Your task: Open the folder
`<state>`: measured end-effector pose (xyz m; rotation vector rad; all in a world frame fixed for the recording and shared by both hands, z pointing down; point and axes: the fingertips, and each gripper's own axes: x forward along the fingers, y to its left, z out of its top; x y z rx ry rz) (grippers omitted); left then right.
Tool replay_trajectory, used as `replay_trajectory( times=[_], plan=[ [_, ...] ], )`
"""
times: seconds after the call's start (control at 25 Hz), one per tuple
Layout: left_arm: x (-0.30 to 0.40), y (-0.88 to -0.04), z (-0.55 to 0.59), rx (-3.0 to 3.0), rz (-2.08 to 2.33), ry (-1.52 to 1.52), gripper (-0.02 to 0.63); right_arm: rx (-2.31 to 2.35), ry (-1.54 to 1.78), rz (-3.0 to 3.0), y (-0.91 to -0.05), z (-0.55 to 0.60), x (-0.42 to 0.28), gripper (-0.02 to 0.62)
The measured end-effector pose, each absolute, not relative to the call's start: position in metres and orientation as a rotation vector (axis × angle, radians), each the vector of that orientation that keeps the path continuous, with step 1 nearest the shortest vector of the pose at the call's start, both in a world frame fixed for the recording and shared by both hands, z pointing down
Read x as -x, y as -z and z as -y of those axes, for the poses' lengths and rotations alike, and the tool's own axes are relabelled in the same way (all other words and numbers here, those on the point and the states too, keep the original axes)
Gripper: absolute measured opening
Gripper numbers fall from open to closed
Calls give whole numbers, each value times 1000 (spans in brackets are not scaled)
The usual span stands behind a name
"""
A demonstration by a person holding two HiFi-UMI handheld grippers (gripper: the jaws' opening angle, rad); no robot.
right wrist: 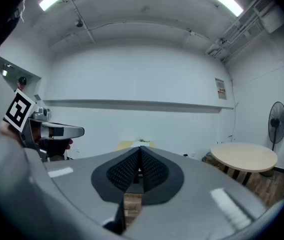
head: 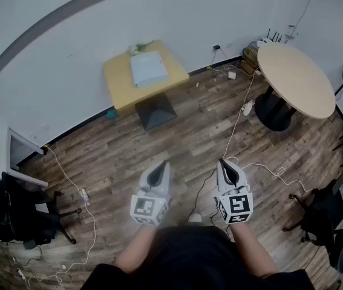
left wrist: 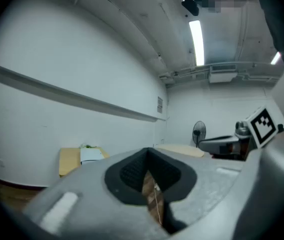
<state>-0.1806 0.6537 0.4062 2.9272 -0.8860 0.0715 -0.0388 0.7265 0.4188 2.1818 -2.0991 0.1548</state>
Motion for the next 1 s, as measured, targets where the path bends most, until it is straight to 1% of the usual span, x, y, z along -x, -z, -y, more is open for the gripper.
replay_trajectory(
  times=[0.24,0.48,0.72,1.0],
  plan=[
    [172,-408,-659,-2951,930,-27,3,-2146,-108,2111,-430,-728,31,2],
    [162,-410,-653,-2959,917,-45,3,-2113,-62,2128,-430,-718,32,3],
    [134,-420,-606,-2952,901,-25,3,-2145,-137,2112,-444,-671,6,2],
    [93,-425,-519,-2931,893,-10,3,-2170,-208,2080,-454,-591,-38,3]
  ],
)
